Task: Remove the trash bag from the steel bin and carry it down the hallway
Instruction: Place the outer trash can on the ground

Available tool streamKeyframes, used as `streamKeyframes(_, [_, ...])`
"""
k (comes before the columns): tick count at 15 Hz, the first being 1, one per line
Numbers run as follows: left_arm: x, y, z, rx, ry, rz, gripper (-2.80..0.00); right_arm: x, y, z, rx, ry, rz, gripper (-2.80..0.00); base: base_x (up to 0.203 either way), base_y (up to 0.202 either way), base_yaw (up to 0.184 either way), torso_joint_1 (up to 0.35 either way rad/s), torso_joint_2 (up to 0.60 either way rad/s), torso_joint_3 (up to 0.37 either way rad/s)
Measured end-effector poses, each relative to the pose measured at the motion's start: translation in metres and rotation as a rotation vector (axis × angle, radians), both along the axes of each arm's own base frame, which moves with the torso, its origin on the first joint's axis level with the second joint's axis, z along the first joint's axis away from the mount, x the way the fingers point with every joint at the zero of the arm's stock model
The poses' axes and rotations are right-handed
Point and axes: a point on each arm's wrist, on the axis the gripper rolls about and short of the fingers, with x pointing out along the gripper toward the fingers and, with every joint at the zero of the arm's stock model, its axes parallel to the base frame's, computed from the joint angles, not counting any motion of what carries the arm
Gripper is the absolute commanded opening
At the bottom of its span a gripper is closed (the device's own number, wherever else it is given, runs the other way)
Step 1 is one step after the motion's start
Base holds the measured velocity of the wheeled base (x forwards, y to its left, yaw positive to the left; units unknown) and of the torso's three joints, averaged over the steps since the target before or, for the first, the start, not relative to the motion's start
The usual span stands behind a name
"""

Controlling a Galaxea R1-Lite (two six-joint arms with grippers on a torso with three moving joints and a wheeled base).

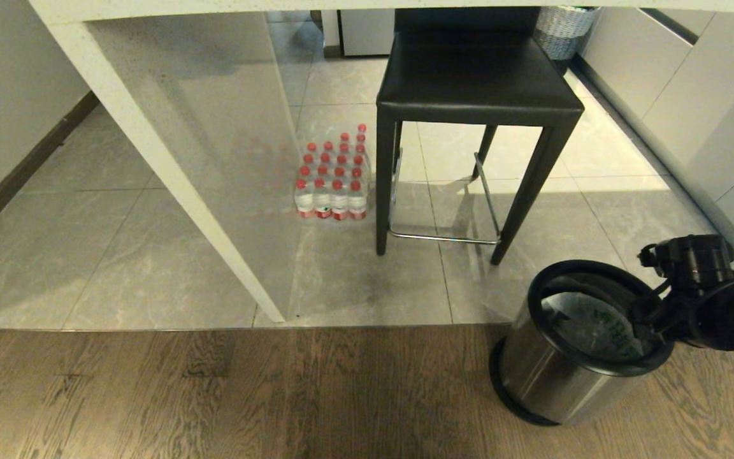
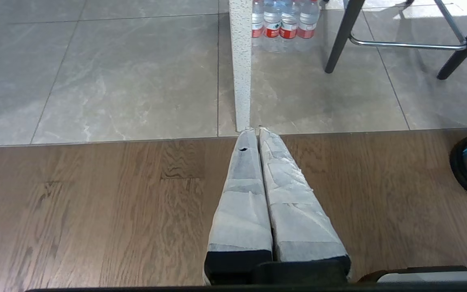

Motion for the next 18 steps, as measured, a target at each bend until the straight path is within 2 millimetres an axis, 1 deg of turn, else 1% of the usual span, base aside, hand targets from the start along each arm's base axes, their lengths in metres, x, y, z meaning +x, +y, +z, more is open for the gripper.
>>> streamKeyframes(6, [0.000, 0.000, 0.000, 0.000, 0.000, 0.000, -2.80, -0.065, 0.012, 0.072, 0.014, -0.191, 0.074, -2.80, 0.000, 0.000, 0.000, 0.000, 0.00, 0.000])
streamKeyframes(9, [0.000, 0.000, 0.000, 0.000, 0.000, 0.000, -2.80, -0.103, 0.015, 0.105, 0.013, -0.290, 0.092, -2.80, 0.000, 0.000, 0.000, 0.000, 0.00, 0.000])
streamKeyframes(14, [0.000, 0.000, 0.000, 0.000, 0.000, 0.000, -2.80, -0.170, 0.016, 0.144, 0.009, -0.465, 0.079, -2.80, 0.000, 0.000, 0.000, 0.000, 0.00, 0.000])
streamKeyframes(17, [0.000, 0.000, 0.000, 0.000, 0.000, 0.000, -2.80, -0.201, 0.014, 0.165, 0.021, -0.615, 0.013, -2.80, 0.000, 0.000, 0.000, 0.000, 0.00, 0.000])
streamKeyframes(18, [0.000, 0.000, 0.000, 0.000, 0.000, 0.000, -2.80, -0.210, 0.014, 0.170, 0.028, -0.641, -0.004, -2.80, 0.000, 0.000, 0.000, 0.000, 0.00, 0.000])
